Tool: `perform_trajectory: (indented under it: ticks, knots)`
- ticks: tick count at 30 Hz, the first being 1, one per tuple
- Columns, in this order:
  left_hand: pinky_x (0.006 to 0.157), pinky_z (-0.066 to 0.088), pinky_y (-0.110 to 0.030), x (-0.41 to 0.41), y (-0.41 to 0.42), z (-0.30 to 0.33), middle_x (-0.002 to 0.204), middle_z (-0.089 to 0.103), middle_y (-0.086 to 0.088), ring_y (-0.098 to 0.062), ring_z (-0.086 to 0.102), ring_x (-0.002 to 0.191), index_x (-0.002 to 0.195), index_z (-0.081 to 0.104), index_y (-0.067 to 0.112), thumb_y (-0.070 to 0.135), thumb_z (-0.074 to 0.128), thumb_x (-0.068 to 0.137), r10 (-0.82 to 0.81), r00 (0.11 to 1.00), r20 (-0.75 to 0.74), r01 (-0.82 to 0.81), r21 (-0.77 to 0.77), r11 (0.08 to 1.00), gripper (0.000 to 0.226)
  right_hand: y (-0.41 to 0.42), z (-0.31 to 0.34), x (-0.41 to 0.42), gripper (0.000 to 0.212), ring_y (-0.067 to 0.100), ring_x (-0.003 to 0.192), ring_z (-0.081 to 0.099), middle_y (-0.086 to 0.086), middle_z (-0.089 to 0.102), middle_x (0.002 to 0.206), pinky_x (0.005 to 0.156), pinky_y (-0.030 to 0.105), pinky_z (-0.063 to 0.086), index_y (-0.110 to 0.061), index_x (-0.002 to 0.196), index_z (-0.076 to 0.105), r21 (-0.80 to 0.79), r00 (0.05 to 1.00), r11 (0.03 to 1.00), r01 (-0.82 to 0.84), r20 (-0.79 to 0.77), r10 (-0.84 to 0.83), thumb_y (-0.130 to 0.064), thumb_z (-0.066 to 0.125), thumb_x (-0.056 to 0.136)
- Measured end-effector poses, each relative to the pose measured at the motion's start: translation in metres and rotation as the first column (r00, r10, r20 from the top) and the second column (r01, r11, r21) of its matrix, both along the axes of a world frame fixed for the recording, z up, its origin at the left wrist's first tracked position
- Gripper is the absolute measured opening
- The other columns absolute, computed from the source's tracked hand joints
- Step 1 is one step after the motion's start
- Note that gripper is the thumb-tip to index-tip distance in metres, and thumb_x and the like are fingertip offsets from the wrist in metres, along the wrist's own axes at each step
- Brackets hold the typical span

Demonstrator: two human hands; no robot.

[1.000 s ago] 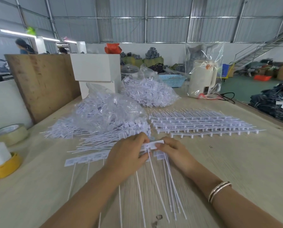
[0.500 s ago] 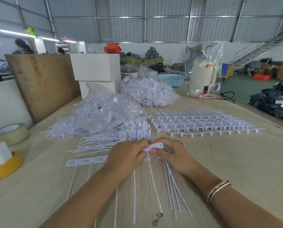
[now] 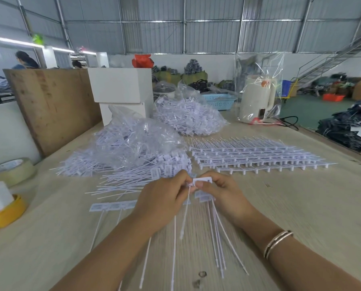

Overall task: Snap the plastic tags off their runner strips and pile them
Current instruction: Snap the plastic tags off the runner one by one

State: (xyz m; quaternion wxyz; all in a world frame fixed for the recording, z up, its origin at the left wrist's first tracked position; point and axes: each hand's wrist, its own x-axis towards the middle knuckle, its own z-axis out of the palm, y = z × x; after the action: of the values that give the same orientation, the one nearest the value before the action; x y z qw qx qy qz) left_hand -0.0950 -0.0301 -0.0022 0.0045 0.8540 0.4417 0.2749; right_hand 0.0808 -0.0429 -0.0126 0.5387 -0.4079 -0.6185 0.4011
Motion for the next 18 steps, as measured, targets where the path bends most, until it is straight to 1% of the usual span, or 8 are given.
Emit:
perform_trajectory:
  ticks: [2, 4, 7, 9, 11, 13, 16, 18]
  knots:
    - [0.060, 0.048, -0.031, 0.003, -0.001, 0.000, 0.086, 0.068, 0.011, -0.010, 0.060, 0.067, 0.107, 0.046, 0.031, 0.043, 0.042, 0.097, -0.025, 1.000, 0.001, 0.025, 0.007, 1.000, 0.016, 0.002, -0.001, 0.001, 0.020, 0.033, 0.088, 0.061, 0.024, 0.065, 0.090, 0.089, 0.049, 0.046, 0.000, 0.083, 0.070, -0.020, 0.994, 0.998, -0.053, -0.100, 0.051, -0.019, 0.066, 0.078]
    - [0.060, 0.048, -0.029, 0.004, -0.003, 0.002, 0.088, 0.068, 0.013, -0.010, 0.061, 0.068, 0.108, 0.045, 0.030, 0.043, 0.041, 0.097, -0.050, 0.998, 0.044, 0.050, 0.016, 0.999, 0.017, 0.003, 0.000, 0.002, 0.023, 0.034, 0.091, 0.060, 0.026, 0.063, 0.093, 0.093, 0.048, 0.044, 0.003, 0.086, 0.069, -0.038, 0.981, 0.994, -0.100, -0.173, 0.092, -0.017, 0.065, 0.078]
    - [0.067, 0.051, -0.033, 0.003, -0.005, 0.005, 0.091, 0.070, 0.014, -0.007, 0.065, 0.073, 0.106, 0.046, 0.029, 0.043, 0.040, 0.096, -0.108, 0.979, 0.175, 0.120, -0.059, 0.991, 0.018, 0.006, 0.002, 0.008, 0.015, 0.025, 0.084, 0.063, 0.018, 0.064, 0.086, 0.082, 0.038, 0.050, -0.008, 0.083, 0.074, -0.104, 0.925, 0.986, -0.128, -0.372, 0.081, -0.017, 0.064, 0.077]
    - [0.068, 0.051, -0.033, 0.000, -0.006, 0.003, 0.089, 0.069, 0.016, -0.005, 0.064, 0.073, 0.107, 0.048, 0.028, 0.042, 0.046, 0.095, -0.117, 0.980, 0.159, 0.126, -0.048, 0.991, 0.018, 0.008, 0.003, 0.013, 0.012, 0.016, 0.075, 0.065, 0.008, 0.068, 0.079, 0.072, 0.030, 0.051, -0.014, 0.078, 0.075, -0.136, 0.912, 0.987, -0.081, -0.410, 0.018, -0.015, 0.064, 0.078]
    - [0.066, 0.050, -0.032, -0.001, -0.006, 0.002, 0.091, 0.067, 0.014, -0.007, 0.062, 0.074, 0.109, 0.049, 0.029, 0.044, 0.051, 0.092, -0.106, 0.987, 0.123, 0.108, -0.010, 0.994, 0.024, 0.009, 0.002, 0.016, 0.010, 0.017, 0.075, 0.063, 0.004, 0.068, 0.079, 0.072, 0.031, 0.047, -0.014, 0.079, 0.074, -0.143, 0.976, 0.989, 0.037, -0.206, -0.066, -0.014, 0.065, 0.083]
    - [0.066, 0.048, -0.028, -0.001, -0.006, 0.002, 0.097, 0.063, 0.015, -0.007, 0.060, 0.080, 0.111, 0.048, 0.030, 0.047, 0.054, 0.089, -0.087, 0.989, 0.120, 0.088, 0.001, 0.996, 0.028, 0.010, -0.002, 0.015, 0.011, 0.010, 0.078, 0.062, -0.007, 0.067, 0.080, 0.078, 0.031, 0.044, -0.023, 0.078, 0.070, -0.053, 0.975, 0.982, 0.182, 0.143, -0.173, -0.021, 0.065, 0.087]
    - [0.065, 0.047, -0.028, 0.000, -0.004, 0.001, 0.094, 0.060, 0.017, -0.006, 0.058, 0.081, 0.111, 0.044, 0.034, 0.046, 0.058, 0.087, -0.054, 0.993, 0.106, 0.057, -0.022, 0.998, 0.030, 0.015, -0.009, 0.008, 0.003, 0.010, 0.106, 0.055, -0.013, 0.062, 0.100, 0.097, 0.037, 0.031, -0.036, 0.088, 0.065, 0.088, 0.788, 0.961, 0.263, 0.555, -0.266, -0.034, 0.063, 0.087]
    - [0.065, 0.046, -0.027, 0.000, -0.003, -0.001, 0.094, 0.056, 0.018, -0.005, 0.057, 0.082, 0.113, 0.042, 0.034, 0.045, 0.060, 0.086, -0.024, 0.994, 0.107, 0.028, -0.041, 0.999, 0.035, 0.016, -0.011, 0.006, 0.026, 0.009, 0.123, 0.042, -0.013, 0.055, 0.121, 0.092, 0.028, 0.018, -0.037, 0.114, 0.061, 0.071, 0.660, 0.946, 0.317, 0.700, -0.273, -0.036, 0.060, 0.088]
